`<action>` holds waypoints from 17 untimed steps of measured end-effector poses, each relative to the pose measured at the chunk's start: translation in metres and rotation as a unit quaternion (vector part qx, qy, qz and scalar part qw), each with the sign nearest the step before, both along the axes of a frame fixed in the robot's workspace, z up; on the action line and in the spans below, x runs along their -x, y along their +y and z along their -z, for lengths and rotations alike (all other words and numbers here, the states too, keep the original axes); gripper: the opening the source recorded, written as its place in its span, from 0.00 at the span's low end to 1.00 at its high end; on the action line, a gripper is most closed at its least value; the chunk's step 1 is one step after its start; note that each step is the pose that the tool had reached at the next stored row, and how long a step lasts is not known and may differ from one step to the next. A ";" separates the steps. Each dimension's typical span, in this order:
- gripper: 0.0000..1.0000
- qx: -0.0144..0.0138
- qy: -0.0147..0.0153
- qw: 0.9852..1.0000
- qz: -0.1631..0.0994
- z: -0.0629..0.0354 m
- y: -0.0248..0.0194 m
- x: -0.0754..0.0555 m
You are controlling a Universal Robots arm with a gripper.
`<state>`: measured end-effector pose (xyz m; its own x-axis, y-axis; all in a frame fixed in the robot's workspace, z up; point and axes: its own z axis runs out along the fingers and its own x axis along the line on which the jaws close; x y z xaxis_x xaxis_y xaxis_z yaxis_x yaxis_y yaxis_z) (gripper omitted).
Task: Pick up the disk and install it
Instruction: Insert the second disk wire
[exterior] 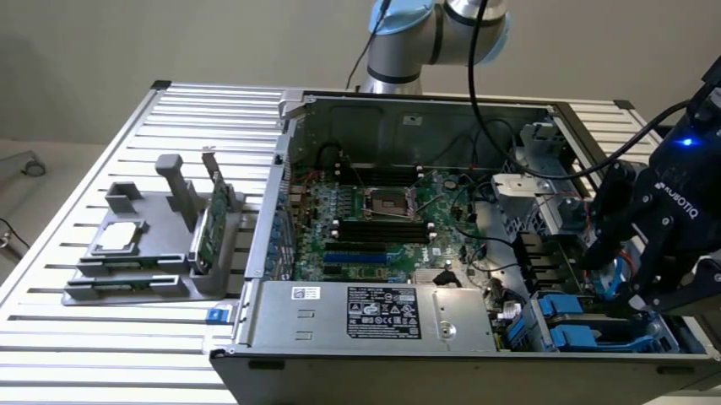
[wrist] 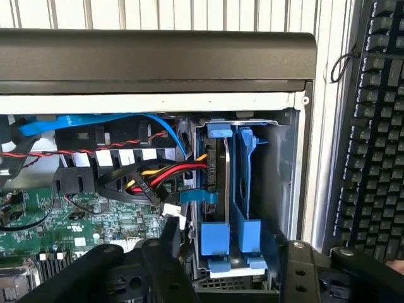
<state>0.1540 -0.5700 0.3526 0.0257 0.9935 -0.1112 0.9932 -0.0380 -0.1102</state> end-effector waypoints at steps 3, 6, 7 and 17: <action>0.44 0.000 0.000 1.000 0.000 -0.0001 0.0000 0.000; 0.33 0.000 0.000 1.000 0.000 -0.0002 0.0000 0.000; 0.33 0.000 0.000 1.000 0.000 -0.0002 0.0000 0.000; 0.11 0.000 0.000 1.000 0.000 -0.0002 0.0000 0.000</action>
<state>0.1539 -0.5700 0.3528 0.0258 0.9935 -0.1112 0.9932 -0.0382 -0.1102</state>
